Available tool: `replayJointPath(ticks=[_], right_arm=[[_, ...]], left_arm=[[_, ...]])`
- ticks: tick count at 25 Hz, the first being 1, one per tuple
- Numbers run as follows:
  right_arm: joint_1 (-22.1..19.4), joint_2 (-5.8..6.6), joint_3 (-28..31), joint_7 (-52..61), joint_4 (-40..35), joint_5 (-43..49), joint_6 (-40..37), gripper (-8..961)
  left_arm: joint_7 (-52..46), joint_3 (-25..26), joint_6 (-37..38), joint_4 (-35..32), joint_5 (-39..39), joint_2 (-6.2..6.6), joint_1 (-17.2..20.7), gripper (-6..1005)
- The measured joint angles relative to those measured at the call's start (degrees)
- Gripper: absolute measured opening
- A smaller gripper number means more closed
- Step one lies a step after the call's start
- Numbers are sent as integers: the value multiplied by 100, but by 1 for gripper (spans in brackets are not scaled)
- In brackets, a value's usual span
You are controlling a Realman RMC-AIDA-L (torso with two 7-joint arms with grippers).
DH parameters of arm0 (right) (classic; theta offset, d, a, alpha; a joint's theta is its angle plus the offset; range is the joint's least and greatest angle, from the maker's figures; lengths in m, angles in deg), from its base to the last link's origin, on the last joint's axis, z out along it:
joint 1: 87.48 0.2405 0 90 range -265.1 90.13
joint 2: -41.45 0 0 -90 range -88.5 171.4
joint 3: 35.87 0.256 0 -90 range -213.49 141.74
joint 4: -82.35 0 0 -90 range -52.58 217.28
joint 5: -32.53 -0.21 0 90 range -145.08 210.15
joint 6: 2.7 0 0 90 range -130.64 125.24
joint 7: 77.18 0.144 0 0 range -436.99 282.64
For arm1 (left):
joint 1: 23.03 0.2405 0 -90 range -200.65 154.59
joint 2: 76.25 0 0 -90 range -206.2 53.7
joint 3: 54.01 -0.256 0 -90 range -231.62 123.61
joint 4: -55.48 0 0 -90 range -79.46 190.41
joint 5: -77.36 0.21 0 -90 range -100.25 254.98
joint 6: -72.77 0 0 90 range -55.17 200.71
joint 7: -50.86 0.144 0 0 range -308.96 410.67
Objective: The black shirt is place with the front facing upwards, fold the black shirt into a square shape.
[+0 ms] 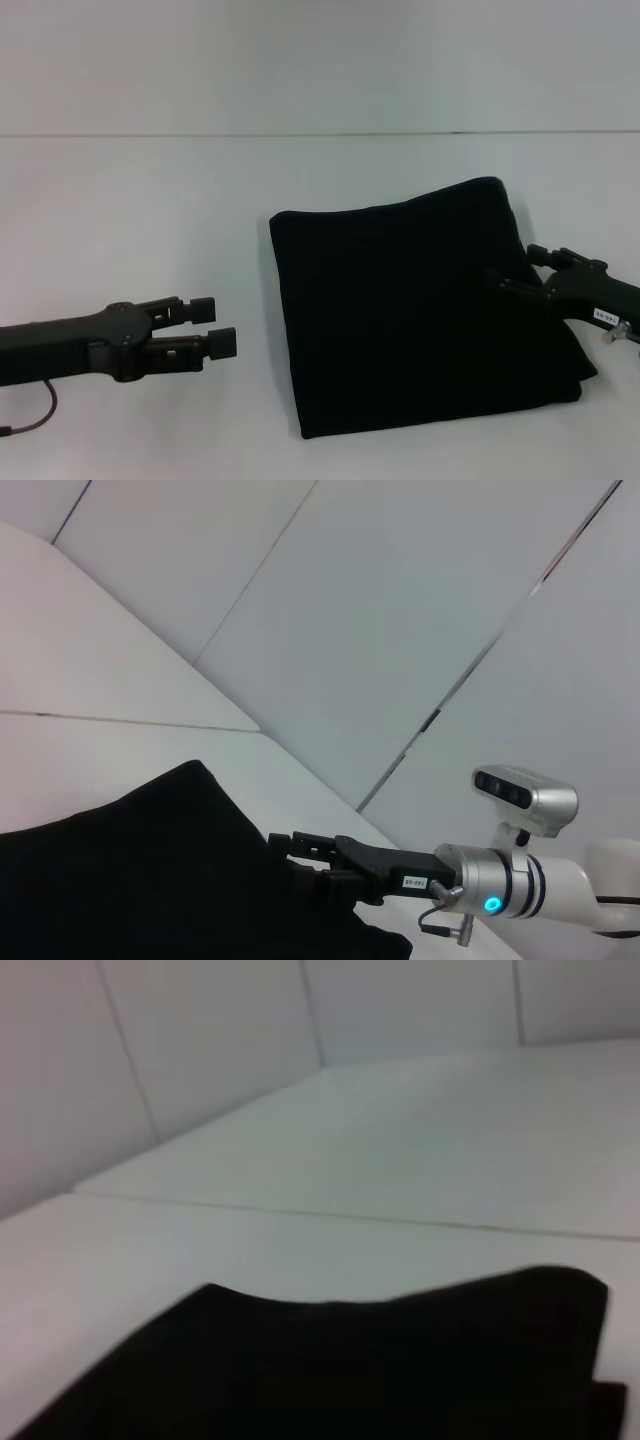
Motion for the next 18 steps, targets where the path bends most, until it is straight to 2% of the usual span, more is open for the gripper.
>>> replayJointPath(ticks=[7,14,18], right_arm=[[-70,0,94,-17,-7,-79,169,914],[-368,12,101,-573,-82,-986,-659,915],[-218,-18,47,-888,136,-1161,-943,915]], left_arm=[[-3,0,14,3,0,-24,38,937],[-4,0,21,14,0,-40,53,937],[-4,1,20,57,0,-47,28,937]])
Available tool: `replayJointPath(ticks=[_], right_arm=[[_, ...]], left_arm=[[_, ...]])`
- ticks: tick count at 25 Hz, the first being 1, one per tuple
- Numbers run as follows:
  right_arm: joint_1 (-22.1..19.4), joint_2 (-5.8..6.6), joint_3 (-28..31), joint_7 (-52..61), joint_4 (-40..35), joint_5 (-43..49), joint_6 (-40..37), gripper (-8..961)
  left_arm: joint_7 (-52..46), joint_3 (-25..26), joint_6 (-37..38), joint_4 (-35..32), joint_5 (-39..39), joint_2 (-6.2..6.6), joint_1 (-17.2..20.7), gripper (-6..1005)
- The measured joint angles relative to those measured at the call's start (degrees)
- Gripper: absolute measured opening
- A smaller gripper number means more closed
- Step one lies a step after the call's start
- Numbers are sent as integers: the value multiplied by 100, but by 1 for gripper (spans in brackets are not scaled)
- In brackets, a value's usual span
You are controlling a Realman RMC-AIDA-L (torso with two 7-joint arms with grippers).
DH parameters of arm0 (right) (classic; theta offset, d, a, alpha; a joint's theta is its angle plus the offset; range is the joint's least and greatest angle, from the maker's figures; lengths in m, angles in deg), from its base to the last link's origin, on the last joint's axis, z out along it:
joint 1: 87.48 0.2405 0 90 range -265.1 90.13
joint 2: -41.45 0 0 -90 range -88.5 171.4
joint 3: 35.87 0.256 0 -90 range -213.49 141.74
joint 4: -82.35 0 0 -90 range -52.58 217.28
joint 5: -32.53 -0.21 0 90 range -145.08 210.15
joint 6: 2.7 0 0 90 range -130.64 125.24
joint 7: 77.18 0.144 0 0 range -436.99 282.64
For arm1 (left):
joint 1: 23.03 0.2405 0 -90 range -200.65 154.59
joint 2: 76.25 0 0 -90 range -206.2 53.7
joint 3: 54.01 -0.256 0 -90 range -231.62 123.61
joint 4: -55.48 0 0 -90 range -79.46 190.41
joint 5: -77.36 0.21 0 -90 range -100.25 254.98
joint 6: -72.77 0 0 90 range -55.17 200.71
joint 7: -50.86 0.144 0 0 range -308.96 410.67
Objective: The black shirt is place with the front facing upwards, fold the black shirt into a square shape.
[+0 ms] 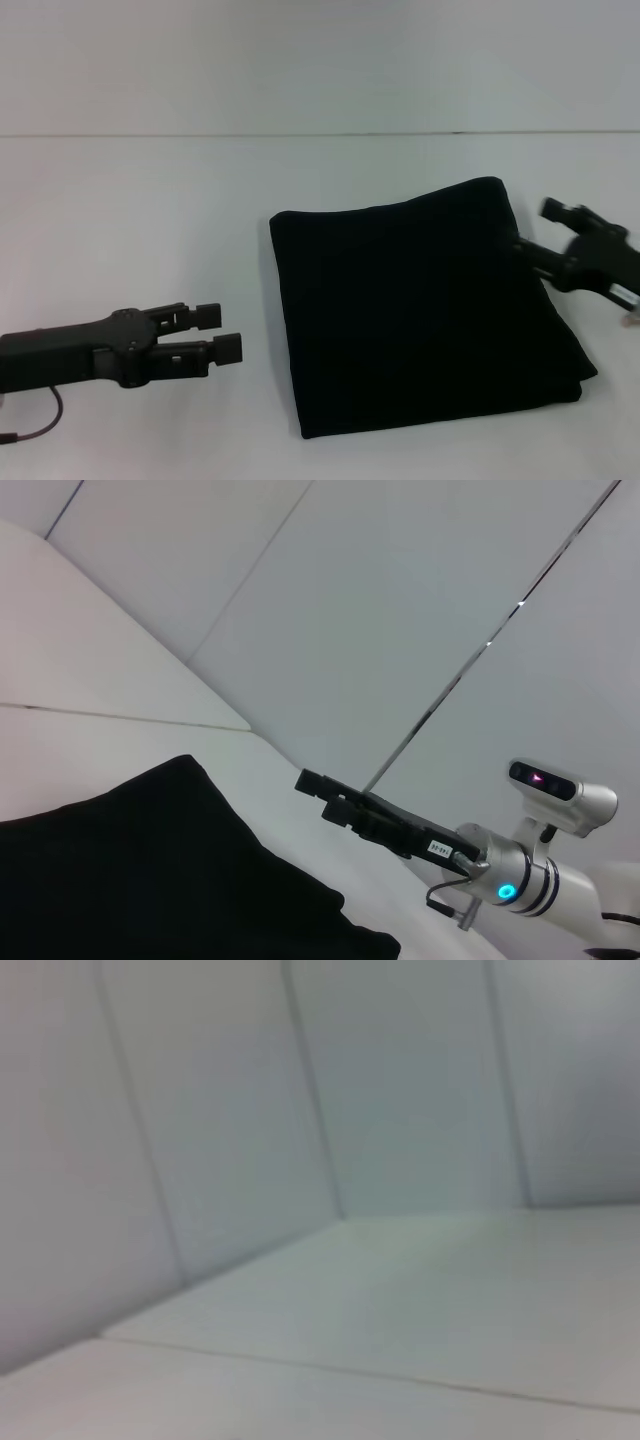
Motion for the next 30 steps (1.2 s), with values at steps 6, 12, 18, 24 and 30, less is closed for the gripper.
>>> replayJointPath(ticks=[6,12,18,24,30], right_arm=[[720,-7,-27,-548,786,-13,630,915],[1270,-17,-33,-581,1287,11,1807,915],[1290,-18,-16,-547,1351,-9,2373,915],[1254,-8,17,-491,1356,-21,2594,914],[1223,-1,27,-490,1292,-276,2512,914]], left_arm=[[0,0,-34,24,-10,5,-22,937],[0,0,-44,25,-32,3,-26,937],[-7,-1,-46,31,-35,-1,-27,936],[-9,-1,-46,33,-35,-2,-35,936],[-22,-1,-45,98,-35,-2,-43,937]])
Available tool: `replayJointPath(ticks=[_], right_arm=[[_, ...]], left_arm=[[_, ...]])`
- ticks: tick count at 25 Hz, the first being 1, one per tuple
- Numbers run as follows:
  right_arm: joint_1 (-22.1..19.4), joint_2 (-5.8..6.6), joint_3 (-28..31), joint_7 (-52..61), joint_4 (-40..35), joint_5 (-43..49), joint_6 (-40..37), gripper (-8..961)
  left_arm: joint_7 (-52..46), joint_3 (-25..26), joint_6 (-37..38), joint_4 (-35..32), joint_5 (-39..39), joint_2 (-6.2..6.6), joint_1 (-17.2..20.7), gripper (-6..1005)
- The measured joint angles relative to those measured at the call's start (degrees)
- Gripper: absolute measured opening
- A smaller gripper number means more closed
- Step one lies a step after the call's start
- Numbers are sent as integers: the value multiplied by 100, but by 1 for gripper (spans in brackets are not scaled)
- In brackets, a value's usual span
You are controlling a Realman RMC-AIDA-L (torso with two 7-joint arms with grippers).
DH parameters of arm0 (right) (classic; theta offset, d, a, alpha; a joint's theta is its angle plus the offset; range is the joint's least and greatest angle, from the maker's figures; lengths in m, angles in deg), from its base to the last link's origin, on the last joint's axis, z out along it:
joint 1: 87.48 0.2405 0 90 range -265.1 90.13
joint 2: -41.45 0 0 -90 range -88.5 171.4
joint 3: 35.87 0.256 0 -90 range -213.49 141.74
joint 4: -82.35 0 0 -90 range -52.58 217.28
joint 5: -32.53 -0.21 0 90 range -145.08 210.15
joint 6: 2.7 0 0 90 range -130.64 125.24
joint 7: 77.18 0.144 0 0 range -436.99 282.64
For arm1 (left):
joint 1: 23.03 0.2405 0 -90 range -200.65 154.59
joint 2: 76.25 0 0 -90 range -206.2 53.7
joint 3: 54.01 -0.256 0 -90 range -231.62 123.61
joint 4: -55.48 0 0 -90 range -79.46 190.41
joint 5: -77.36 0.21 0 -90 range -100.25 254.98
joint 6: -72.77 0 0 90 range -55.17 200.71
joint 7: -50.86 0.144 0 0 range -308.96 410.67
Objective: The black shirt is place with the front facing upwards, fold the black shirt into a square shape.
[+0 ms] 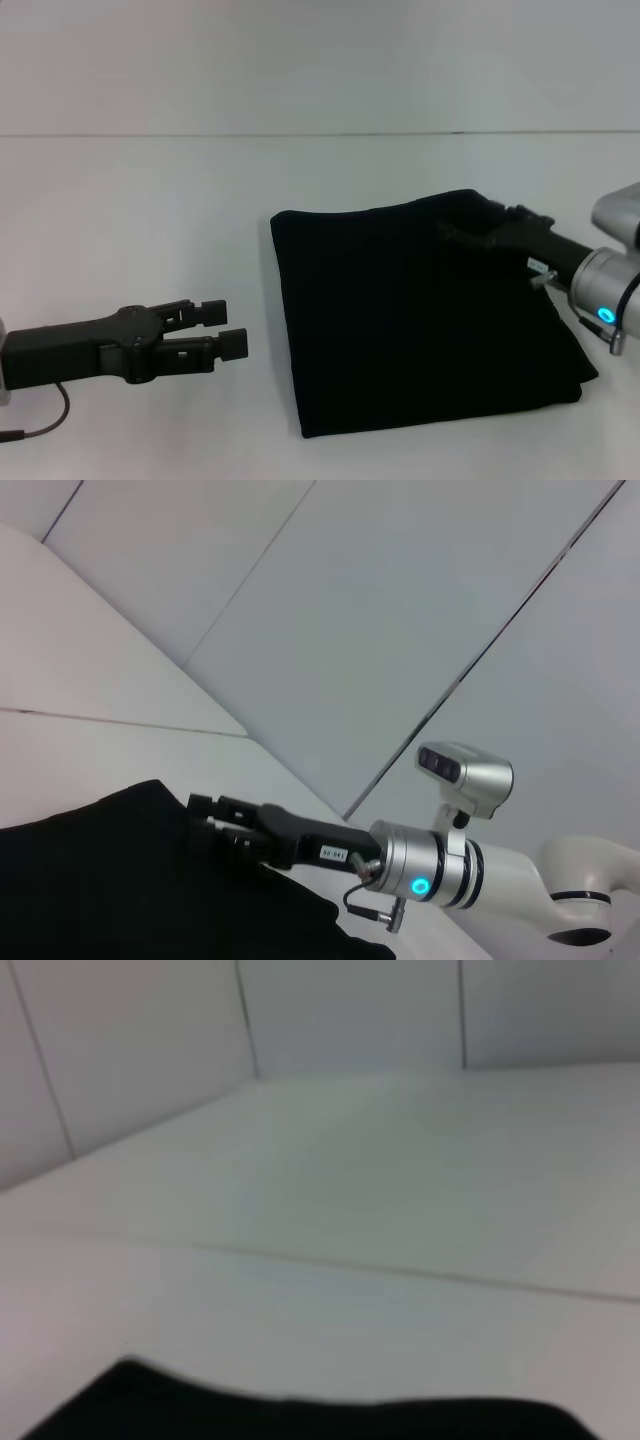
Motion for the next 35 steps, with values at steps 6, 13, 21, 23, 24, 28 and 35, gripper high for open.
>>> replayJointPath(ticks=[6,13,21,23,24,28,35], right_arm=[[-580,36,-68,0,-568,-242,-1575,914],[-1360,63,-527,-26,-1399,428,-3276,915],[-1668,42,-746,-292,-1531,1265,-3574,915],[-1689,37,-748,-390,-1508,1389,-3562,915],[-1701,38,-748,-424,-1506,1442,-3560,915],[-1753,38,-731,-446,-1544,1534,-3563,915],[-1775,53,-713,-449,-1570,1546,-3575,915]], left_arm=[[-1242,-29,-138,-13,39,80,-120,937],[-2813,-60,-524,-36,252,208,-359,937],[-4952,-629,-1968,81,705,138,-651,935],[-5053,-735,-2198,182,707,106,-760,935],[-5053,-735,-2198,182,707,106,-760,935],[-5077,-936,-2570,537,746,51,-1075,934],[-5259,-1082,-3009,742,749,-41,-1292,933]])
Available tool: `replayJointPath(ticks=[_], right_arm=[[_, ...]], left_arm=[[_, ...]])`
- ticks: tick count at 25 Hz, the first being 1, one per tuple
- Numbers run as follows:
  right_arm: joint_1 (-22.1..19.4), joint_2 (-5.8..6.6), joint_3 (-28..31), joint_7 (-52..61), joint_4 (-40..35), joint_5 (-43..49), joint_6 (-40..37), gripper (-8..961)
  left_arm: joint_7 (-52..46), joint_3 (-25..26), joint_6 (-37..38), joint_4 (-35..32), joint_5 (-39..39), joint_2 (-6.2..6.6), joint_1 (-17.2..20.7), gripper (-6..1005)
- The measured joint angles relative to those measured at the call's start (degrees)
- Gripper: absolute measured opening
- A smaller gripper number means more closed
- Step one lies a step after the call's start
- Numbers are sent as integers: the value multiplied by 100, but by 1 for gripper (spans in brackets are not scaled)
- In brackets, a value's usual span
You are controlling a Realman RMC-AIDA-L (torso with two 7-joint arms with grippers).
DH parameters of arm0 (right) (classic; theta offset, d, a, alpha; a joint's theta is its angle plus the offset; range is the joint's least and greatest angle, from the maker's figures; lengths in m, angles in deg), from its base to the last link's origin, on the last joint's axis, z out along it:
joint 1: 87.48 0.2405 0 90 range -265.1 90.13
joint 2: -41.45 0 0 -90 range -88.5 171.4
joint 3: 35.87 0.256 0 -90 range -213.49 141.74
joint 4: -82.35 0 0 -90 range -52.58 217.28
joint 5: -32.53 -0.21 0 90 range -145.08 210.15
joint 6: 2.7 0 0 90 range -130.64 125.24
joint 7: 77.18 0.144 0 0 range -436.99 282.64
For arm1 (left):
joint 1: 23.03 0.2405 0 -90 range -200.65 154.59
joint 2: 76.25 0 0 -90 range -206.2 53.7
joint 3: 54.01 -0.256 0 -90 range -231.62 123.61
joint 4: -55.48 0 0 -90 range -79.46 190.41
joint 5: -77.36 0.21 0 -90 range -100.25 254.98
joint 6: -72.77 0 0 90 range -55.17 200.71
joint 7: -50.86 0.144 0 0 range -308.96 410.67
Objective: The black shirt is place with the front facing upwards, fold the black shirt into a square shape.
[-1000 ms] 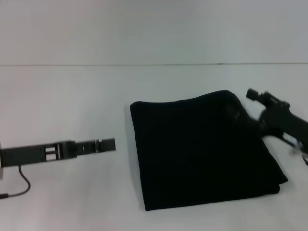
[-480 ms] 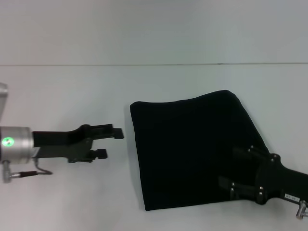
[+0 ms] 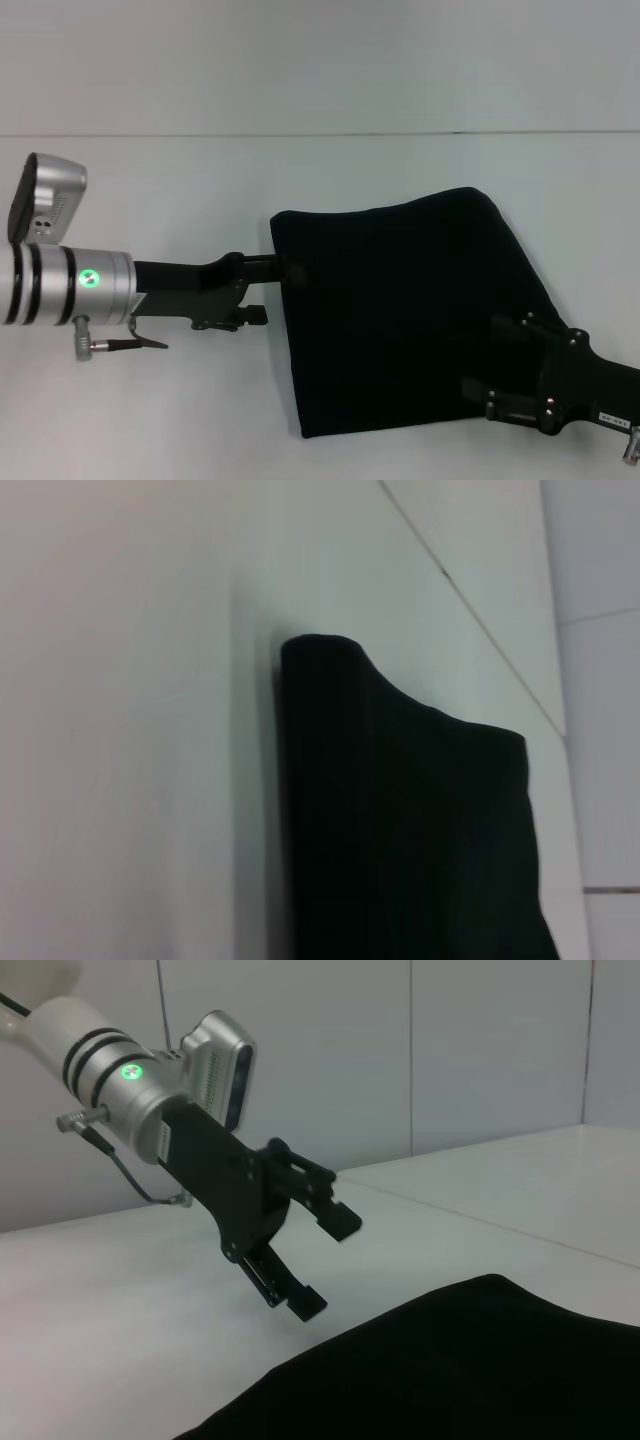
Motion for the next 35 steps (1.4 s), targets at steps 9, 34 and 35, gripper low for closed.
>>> replayJointPath(ticks=[9,34,35], right_arm=[[-42,10,10,-1,-83,7,-44,914],[-59,9,95,40,-81,-21,-242,914],[-59,9,102,42,-81,-22,-250,914]], left_arm=[[-274,-408,-575,9,-37,-102,-113,932],[485,-736,-1030,97,-183,-399,-319,800],[487,-751,-1036,110,-183,-397,-326,764]])
